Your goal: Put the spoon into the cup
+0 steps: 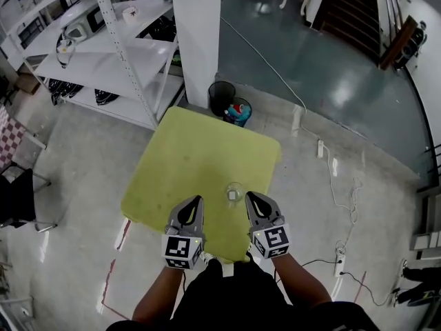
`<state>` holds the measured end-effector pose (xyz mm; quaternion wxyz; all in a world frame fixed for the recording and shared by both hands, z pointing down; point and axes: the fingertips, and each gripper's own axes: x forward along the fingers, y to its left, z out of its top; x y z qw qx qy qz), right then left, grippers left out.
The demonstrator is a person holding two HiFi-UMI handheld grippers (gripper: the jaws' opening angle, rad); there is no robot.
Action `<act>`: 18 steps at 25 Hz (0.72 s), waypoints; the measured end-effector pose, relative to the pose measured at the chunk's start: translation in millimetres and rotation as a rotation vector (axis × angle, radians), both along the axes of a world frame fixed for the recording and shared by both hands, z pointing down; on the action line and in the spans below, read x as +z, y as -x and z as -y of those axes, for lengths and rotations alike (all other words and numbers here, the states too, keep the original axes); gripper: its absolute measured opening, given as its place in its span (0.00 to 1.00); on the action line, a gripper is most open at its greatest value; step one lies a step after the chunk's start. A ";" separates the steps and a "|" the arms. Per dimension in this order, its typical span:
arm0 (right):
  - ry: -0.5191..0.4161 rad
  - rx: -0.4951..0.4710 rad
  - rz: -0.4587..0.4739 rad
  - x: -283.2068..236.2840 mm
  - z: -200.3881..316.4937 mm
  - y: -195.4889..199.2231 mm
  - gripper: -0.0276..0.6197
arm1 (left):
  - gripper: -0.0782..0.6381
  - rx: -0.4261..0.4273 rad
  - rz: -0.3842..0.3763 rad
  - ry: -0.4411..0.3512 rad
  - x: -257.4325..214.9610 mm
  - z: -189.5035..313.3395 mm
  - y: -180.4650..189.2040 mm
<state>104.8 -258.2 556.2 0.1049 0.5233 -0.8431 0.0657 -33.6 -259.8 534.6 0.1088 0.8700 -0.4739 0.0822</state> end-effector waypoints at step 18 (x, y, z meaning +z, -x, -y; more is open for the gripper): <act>0.223 -0.050 -0.058 106.4 30.7 0.1 0.06 | 0.12 -0.042 -0.003 0.045 31.6 25.5 -11.8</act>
